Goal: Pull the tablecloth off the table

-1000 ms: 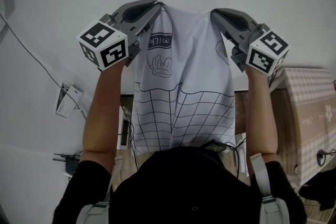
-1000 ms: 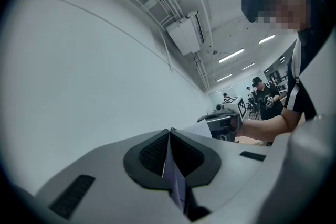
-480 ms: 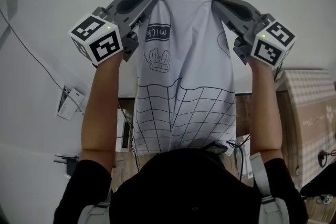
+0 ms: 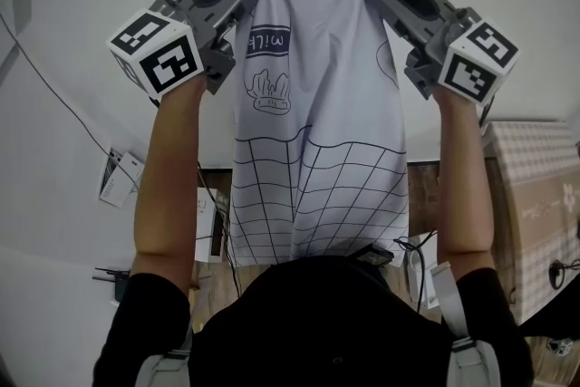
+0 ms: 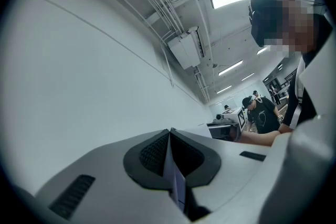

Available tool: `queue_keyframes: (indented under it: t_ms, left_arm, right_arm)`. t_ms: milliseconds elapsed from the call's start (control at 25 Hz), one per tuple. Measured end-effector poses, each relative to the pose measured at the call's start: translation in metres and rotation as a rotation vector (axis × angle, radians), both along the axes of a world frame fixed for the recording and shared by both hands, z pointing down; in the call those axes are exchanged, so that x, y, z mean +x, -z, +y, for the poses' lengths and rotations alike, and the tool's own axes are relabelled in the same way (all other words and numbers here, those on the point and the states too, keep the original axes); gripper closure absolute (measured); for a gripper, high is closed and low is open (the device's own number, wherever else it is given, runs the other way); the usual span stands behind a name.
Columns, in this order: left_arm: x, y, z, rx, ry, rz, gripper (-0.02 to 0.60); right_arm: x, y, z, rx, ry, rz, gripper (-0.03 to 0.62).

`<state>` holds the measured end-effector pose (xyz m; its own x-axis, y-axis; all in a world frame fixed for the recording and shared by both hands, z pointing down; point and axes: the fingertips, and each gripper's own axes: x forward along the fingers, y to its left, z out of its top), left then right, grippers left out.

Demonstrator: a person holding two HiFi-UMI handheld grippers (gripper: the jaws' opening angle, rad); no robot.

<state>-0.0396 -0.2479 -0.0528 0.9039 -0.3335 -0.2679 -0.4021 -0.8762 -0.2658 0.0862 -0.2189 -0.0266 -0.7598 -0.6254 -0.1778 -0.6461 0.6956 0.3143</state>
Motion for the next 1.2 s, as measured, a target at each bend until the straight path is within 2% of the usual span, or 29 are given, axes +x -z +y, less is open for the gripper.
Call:
queue_keyframes:
  t_ms: [360, 760, 1200]
  left_arm:
    - [-0.001, -0.001, -0.001, -0.002, -0.006, 0.007, 0.566]
    - [-0.003, 0.002, 0.004, -0.053, -0.015, -0.004, 0.566]
    - [-0.003, -0.012, -0.016, -0.102, -0.045, 0.013, 0.566]
  right_arm:
    - [0.007, -0.001, -0.004, 0.0, -0.015, -0.006, 0.576]
    - [0.008, 0.004, 0.003, -0.036, -0.045, -0.008, 0.574]
    - [0.008, -0.006, -0.012, -0.084, -0.069, 0.016, 0.574]
